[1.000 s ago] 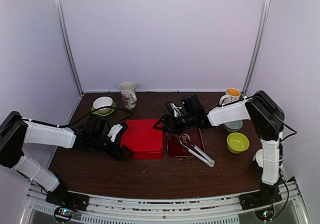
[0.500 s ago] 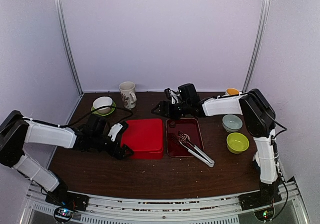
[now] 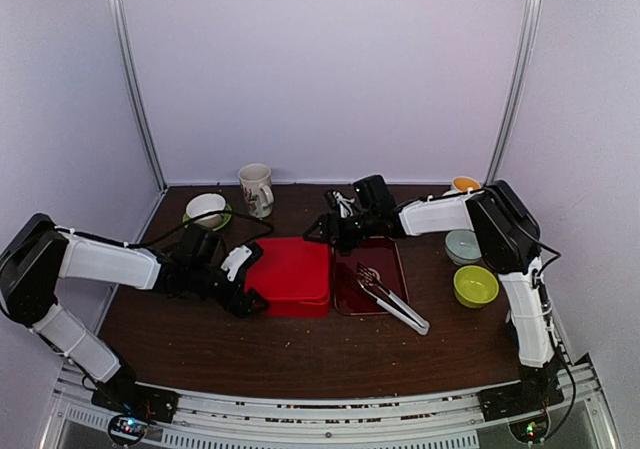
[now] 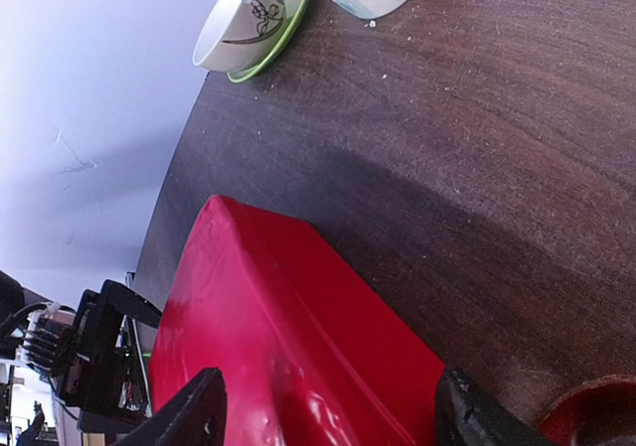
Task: Pack the chocolate
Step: Adjust the packing box at the center of the board.
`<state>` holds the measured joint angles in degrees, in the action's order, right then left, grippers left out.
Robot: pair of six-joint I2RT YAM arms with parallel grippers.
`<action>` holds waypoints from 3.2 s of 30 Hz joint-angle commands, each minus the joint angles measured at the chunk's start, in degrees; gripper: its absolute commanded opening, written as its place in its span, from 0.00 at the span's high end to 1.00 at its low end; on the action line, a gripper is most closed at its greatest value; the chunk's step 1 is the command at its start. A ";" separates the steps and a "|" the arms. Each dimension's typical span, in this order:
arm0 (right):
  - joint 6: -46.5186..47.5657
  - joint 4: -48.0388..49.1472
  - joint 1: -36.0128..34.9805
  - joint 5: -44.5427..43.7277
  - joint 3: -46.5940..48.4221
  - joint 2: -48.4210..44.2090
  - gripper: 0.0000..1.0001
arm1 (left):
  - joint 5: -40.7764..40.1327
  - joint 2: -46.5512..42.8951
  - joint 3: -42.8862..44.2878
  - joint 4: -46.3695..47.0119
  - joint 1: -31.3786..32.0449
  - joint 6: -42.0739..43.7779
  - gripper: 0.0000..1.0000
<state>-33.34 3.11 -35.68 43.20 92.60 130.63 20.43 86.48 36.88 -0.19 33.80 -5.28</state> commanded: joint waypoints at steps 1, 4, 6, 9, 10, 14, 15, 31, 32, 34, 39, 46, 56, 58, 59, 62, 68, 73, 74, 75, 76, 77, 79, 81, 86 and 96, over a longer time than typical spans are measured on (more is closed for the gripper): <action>0.45 0.08 -0.79 5.76 -3.75 -3.86 0.30 | 2.48 -1.26 2.52 0.65 -0.26 2.25 0.13; 0.38 0.50 -0.85 6.28 -6.12 -5.66 0.31 | 2.90 -2.76 1.27 0.19 -0.19 0.75 0.12; -0.17 1.48 -0.95 6.01 -8.52 -7.22 0.31 | 3.72 -3.49 -0.26 0.75 -0.21 -0.80 0.12; -1.36 3.44 -1.50 5.70 -11.81 -9.64 0.32 | 3.68 -4.89 -3.20 2.29 -0.23 -3.42 0.12; -1.38 3.41 -1.85 5.45 -12.64 -10.47 0.32 | 3.25 -5.52 -4.18 2.92 -0.23 -4.25 0.11; -0.37 2.61 -2.95 3.60 -15.30 -12.98 0.31 | 0.63 -7.93 -6.43 3.46 -0.21 -6.71 0.08; -0.16 2.18 -3.03 3.13 -15.79 -13.47 0.32 | -0.37 -8.24 -6.51 2.91 -0.21 -7.28 0.08; 2.74 -2.60 -4.35 -6.25 -18.12 -17.95 0.33 | -2.85 -14.93 -10.15 0.21 -0.18 -12.10 0.02; 2.49 -2.27 -4.34 -6.80 -18.34 -18.20 0.32 | -2.87 -15.31 -10.16 -0.67 -0.22 -12.37 0.02; 1.90 -1.21 -4.44 -7.74 -18.58 -18.55 0.32 | -2.36 -16.37 -10.22 -2.00 -0.21 -13.19 0.02; 1.70 -1.13 -4.39 -9.31 -18.25 -18.58 0.30 | -3.22 -21.88 -9.67 -7.96 -0.09 -14.40 0.02; 1.66 -0.93 -4.40 -10.23 -18.07 -18.81 0.28 | -6.25 -25.44 -9.09 -11.87 -0.07 -18.45 0.02; 4.22 -3.28 -4.40 -11.62 -15.89 -19.42 0.23 | -6.17 -36.28 -10.69 -17.47 -0.06 -26.78 0.03; 4.85 -3.55 -4.42 -11.76 -15.55 -19.43 0.22 | -6.09 -37.05 -10.85 -17.31 -0.11 -29.89 0.06; 5.08 -3.76 -4.40 -11.84 -15.38 -19.43 0.21 | -5.93 -37.22 -11.06 -16.67 -0.11 -31.70 0.09; 5.70 -4.36 -4.40 -11.80 -14.43 -18.92 0.21 | -4.41 -37.45 -12.64 -12.31 -0.11 -37.98 0.22; 5.70 -3.98 -4.77 -11.13 -12.57 -17.52 0.21 | -2.88 -36.61 -15.61 -2.84 -0.12 -51.41 0.67; 6.67 -5.87 -5.60 -10.51 -9.44 -15.00 0.21 | -3.81 -34.00 -14.46 -2.61 0.32 -51.55 0.96; 6.74 -6.04 -5.77 -10.44 -8.84 -14.57 0.21 | -4.60 -33.25 -14.16 -3.60 0.36 -50.94 0.99; 6.85 -6.36 -5.88 -10.42 -8.19 -13.89 0.21 | -5.75 -32.49 -13.67 -4.86 0.36 -50.35 1.00; 6.92 -6.90 -5.99 -10.58 -7.47 -13.38 0.21 | -7.33 -31.87 -13.09 -6.56 0.36 -49.94 1.00; 7.01 -7.38 -6.05 -10.79 -6.91 -13.02 0.21 | -9.02 -31.69 -12.90 -7.34 0.30 -49.62 1.00; 7.01 -7.75 -6.22 -11.21 -6.80 -12.98 0.21 | -11.46 -31.62 -12.38 -7.61 -0.41 -48.93 1.00; 6.86 -7.95 -6.53 -11.91 -7.44 -13.66 0.21 | -12.07 -31.32 -11.47 -7.49 -1.82 -47.29 1.00; 5.96 -10.62 -8.32 -18.04 -12.13 -19.00 0.21 | -9.10 -28.72 -6.19 -9.43 -8.34 -38.10 0.85; -9.86 -2.44 -10.03 -23.34 -29.25 -30.43 0.23 | -0.41 -13.90 4.68 -3.88 -12.59 -21.12 0.33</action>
<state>-34.70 -4.84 -44.97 22.81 68.10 103.90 15.77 67.05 37.01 -8.51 21.52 -35.62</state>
